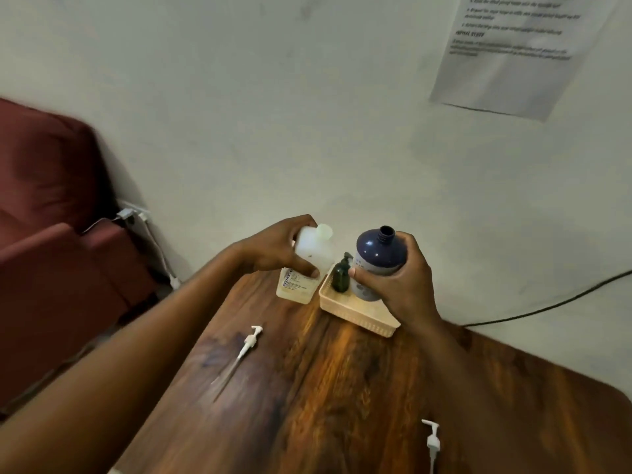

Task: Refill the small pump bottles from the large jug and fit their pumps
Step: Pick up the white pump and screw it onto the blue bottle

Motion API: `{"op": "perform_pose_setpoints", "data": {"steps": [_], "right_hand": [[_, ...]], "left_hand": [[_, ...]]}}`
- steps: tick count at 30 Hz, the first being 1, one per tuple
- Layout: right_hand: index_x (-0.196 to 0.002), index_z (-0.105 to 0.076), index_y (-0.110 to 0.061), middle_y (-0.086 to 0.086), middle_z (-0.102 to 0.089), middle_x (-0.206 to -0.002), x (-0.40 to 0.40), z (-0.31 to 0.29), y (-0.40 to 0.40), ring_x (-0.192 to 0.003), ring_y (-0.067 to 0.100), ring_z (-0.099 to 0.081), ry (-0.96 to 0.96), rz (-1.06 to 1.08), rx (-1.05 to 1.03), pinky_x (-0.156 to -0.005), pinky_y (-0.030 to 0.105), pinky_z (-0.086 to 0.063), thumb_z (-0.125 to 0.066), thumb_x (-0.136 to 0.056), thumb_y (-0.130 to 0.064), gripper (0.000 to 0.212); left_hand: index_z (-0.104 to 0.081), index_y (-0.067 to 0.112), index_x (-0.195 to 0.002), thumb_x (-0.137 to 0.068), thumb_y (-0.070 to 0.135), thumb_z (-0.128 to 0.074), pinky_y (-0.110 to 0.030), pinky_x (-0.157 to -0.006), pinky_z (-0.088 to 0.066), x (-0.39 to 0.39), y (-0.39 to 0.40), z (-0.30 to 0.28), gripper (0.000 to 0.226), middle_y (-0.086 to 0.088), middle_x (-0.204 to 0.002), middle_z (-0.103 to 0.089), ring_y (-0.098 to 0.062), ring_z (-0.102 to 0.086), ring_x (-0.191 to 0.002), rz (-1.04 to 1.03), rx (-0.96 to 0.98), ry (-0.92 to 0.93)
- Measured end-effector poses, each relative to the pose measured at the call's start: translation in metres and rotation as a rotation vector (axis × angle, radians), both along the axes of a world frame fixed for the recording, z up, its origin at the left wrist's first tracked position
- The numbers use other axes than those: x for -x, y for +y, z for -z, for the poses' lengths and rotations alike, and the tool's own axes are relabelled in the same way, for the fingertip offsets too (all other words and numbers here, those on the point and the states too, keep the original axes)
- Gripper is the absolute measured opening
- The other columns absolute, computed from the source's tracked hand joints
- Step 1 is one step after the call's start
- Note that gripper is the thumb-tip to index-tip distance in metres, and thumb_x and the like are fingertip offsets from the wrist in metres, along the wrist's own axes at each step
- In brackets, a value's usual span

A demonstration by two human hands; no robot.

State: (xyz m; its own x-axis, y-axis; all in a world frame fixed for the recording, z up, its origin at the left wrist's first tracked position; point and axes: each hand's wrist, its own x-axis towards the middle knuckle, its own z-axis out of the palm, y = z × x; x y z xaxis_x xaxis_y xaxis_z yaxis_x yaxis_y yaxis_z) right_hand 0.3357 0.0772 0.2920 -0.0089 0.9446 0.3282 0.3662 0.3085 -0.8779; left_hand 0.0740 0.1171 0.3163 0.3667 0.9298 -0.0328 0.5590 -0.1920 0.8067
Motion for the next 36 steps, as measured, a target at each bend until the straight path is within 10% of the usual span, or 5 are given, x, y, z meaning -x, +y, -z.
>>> {"op": "perform_pose_setpoints", "data": {"steps": [9, 17, 23, 36], "right_hand": [[-0.127, -0.046, -0.039, -0.020, -0.056, -0.124, 0.052, 0.081, 0.010, -0.109, -0.001, -0.056, -0.002, -0.033, 0.136, -0.082, 0.010, -0.048, -0.096, -0.055, -0.037, 0.088], [-0.129, -0.047, -0.037, -0.026, -0.054, -0.122, 0.077, 0.124, 0.014, -0.106, -0.024, -0.047, 0.023, -0.045, 0.234, -0.071, -0.001, -0.043, -0.096, -0.056, -0.033, 0.088], [-0.133, -0.045, -0.035, -0.015, -0.055, -0.130, 0.090, 0.147, 0.018, -0.109, -0.002, -0.056, 0.002, -0.039, 0.273, -0.070, 0.001, -0.045, -0.096, -0.056, -0.033, 0.092], [-0.131, -0.045, -0.038, -0.016, -0.054, -0.130, 0.093, 0.156, 0.023, -0.109, -0.004, -0.054, 0.022, -0.033, 0.294, -0.071, 0.000, -0.044, -0.096, -0.056, -0.030, 0.091]], "left_hand": [[-0.053, 0.051, -0.110, -0.059, 0.039, -0.094, -0.036, -0.085, -0.061, 0.050, -0.008, 0.137, 0.066, 0.019, -0.115, -0.060, -0.010, -0.061, -0.110, -0.209, 0.084, 0.095], [-0.053, 0.041, -0.132, -0.070, 0.034, -0.092, -0.002, -0.068, -0.036, 0.063, -0.033, 0.219, 0.074, 0.039, -0.105, -0.043, 0.046, -0.024, -0.103, -0.276, 0.098, 0.214], [-0.055, 0.021, -0.137, -0.075, 0.004, -0.088, -0.021, -0.100, -0.042, 0.061, -0.035, 0.273, 0.072, 0.005, -0.134, -0.060, -0.011, -0.052, -0.127, -0.308, 0.272, -0.008], [-0.048, 0.021, -0.141, -0.075, 0.001, -0.088, -0.040, -0.115, -0.043, 0.060, -0.044, 0.307, 0.079, -0.002, -0.141, -0.056, -0.016, -0.053, -0.132, -0.323, 0.322, -0.036]]}}
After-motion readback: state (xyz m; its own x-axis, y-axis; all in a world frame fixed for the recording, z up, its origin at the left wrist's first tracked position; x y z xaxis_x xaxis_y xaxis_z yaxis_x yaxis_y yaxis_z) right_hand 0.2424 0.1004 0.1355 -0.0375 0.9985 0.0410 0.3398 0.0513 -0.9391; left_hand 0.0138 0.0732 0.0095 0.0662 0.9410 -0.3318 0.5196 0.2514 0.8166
